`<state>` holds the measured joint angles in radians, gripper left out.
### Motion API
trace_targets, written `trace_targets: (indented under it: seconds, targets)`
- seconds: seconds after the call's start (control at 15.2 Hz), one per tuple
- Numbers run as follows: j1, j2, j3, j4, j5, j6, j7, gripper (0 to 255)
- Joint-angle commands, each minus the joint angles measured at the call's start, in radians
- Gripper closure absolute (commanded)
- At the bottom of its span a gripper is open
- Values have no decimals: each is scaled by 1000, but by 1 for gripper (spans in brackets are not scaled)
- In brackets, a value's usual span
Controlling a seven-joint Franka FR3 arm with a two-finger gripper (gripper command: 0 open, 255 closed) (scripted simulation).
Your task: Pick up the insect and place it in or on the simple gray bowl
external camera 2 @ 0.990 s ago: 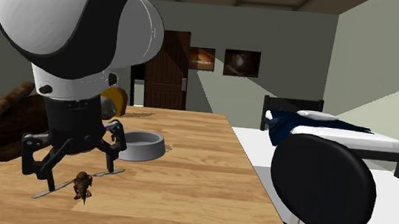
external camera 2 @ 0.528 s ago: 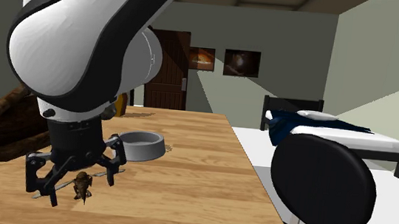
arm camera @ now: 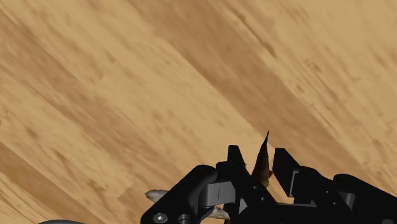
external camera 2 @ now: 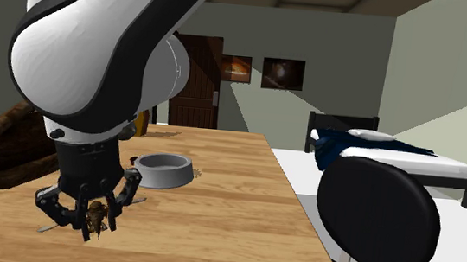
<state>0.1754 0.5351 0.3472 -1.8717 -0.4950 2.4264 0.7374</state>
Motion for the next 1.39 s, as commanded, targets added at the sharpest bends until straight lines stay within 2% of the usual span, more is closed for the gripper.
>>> trace_targets:
  seconds: [0.0, 0.46, 1.32]
  targets:
    - [0, 0, 0, 0, 0, 0, 0, 255]
    - [0, 0, 0, 0, 0, 0, 0, 255]
    - [-31, -111, 47, 18, 78, -118, -66, 255]
